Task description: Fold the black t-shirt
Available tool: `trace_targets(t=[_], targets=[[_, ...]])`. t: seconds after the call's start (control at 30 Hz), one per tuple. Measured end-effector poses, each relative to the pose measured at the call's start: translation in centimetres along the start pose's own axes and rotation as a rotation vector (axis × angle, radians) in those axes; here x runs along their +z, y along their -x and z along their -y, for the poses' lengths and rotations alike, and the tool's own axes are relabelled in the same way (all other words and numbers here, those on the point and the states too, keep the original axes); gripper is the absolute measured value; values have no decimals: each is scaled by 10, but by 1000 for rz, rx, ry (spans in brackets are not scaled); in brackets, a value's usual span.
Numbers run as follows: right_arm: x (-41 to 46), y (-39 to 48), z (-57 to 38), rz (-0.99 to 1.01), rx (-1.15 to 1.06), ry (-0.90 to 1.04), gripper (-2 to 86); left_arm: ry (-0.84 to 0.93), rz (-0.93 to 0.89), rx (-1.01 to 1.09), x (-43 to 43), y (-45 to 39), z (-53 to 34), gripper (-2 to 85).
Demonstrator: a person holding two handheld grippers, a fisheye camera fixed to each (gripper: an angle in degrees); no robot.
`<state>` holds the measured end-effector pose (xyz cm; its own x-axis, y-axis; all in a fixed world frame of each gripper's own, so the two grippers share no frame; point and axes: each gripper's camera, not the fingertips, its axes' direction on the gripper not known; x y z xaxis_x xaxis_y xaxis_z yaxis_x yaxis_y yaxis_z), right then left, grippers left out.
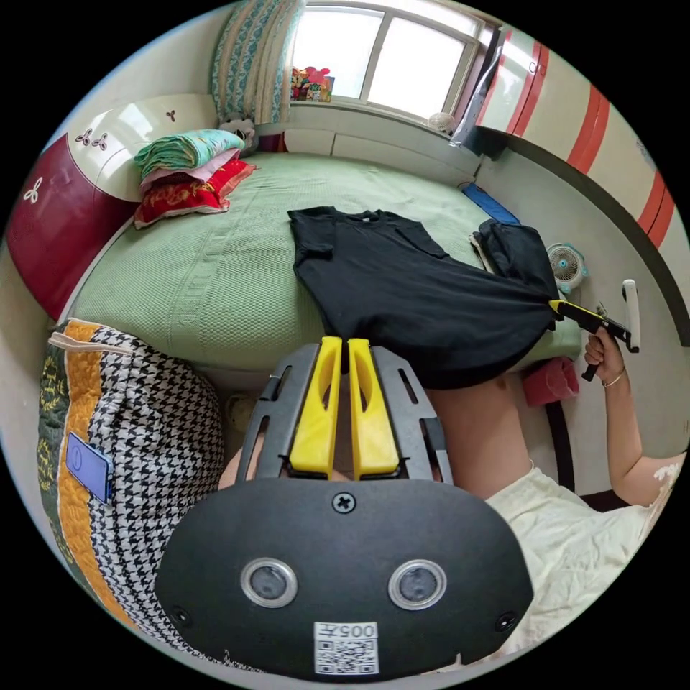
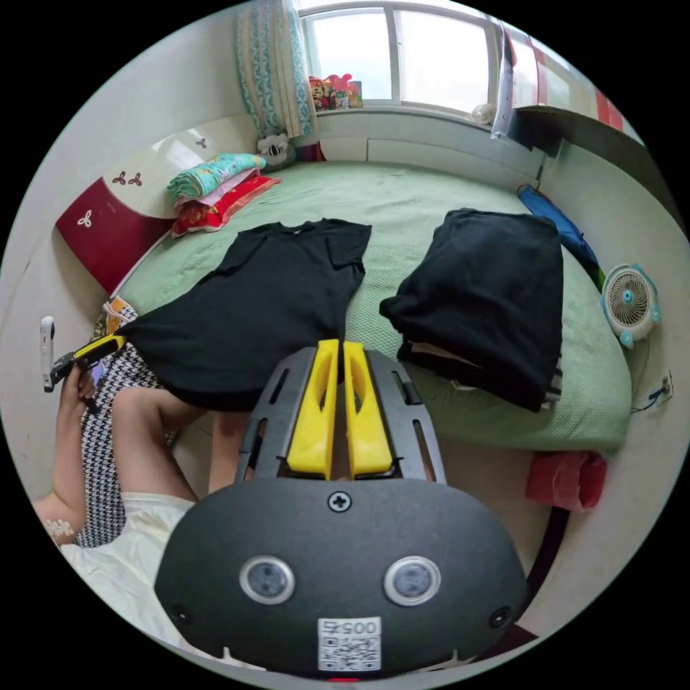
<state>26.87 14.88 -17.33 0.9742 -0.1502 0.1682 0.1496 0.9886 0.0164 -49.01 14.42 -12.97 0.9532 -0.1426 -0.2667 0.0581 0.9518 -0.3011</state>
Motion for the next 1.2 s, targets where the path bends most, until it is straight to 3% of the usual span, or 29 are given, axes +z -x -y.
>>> trace_targets(t=[0.33,0.63,0.83,1.0,1.1,1.2], targets=[[-21,-33,-28,82,98,-3,-17,12,-11,13,-31,-15,-23,8],[11,-48,-1,97,126,46,-16,87,-5,13,-13,-6,17,15],[49,-47,79,67,49,38,-16,150,12,40,24,21,106,24],[114,-35,213,-29,-83,29,-12,196,81,-16,82,57,223,31],[161,-41,299,-12,12,54,8,182,111,-38,119,78,294,44],[207,-54,352,-54,160,151,84,224,86,-170,149,103,328,94]])
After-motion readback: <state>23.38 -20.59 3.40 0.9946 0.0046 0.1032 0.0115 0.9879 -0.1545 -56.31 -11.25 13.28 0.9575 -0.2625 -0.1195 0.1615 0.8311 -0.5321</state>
